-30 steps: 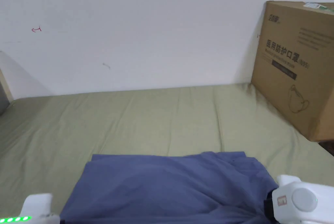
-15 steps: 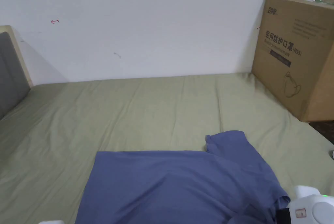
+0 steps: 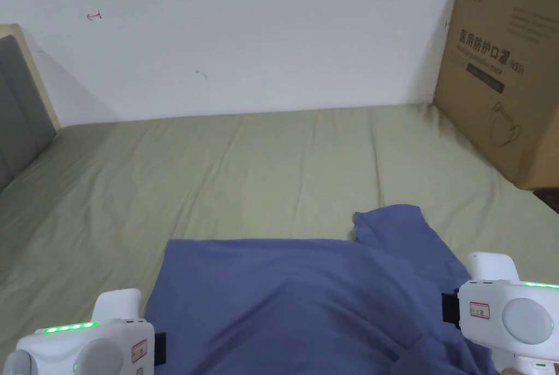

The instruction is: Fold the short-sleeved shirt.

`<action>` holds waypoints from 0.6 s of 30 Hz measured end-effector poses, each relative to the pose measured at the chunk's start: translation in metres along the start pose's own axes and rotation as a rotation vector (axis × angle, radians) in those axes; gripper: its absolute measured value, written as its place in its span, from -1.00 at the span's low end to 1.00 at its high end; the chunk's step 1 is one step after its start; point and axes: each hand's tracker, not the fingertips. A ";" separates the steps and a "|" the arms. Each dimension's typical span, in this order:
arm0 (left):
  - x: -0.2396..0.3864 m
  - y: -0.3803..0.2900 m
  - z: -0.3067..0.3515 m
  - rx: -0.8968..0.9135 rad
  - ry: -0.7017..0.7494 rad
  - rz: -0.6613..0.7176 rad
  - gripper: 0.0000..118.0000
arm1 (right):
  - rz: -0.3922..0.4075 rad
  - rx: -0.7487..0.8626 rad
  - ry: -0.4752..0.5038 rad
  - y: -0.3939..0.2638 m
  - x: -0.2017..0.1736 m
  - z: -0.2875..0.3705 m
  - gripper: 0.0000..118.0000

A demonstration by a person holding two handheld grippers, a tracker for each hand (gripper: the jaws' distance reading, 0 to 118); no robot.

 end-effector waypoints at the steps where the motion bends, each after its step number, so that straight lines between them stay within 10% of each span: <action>1: 0.000 0.008 -0.007 -0.014 -0.018 0.000 -1.00 | 0.008 -0.005 0.002 0.002 -0.003 -0.005 -0.96; 14: -0.003 0.148 -0.162 -0.074 0.043 -0.028 -1.00 | 0.069 -0.032 -0.010 0.049 -0.017 -0.084 -0.96; 16: -0.006 0.172 -0.188 -0.133 0.062 -0.040 -0.34 | 0.113 -0.041 -0.032 0.051 -0.019 -0.095 -0.96; 18: -0.012 0.193 -0.208 -0.145 0.058 0.005 0.86 | 0.124 -0.053 -0.038 0.053 -0.018 -0.104 -0.96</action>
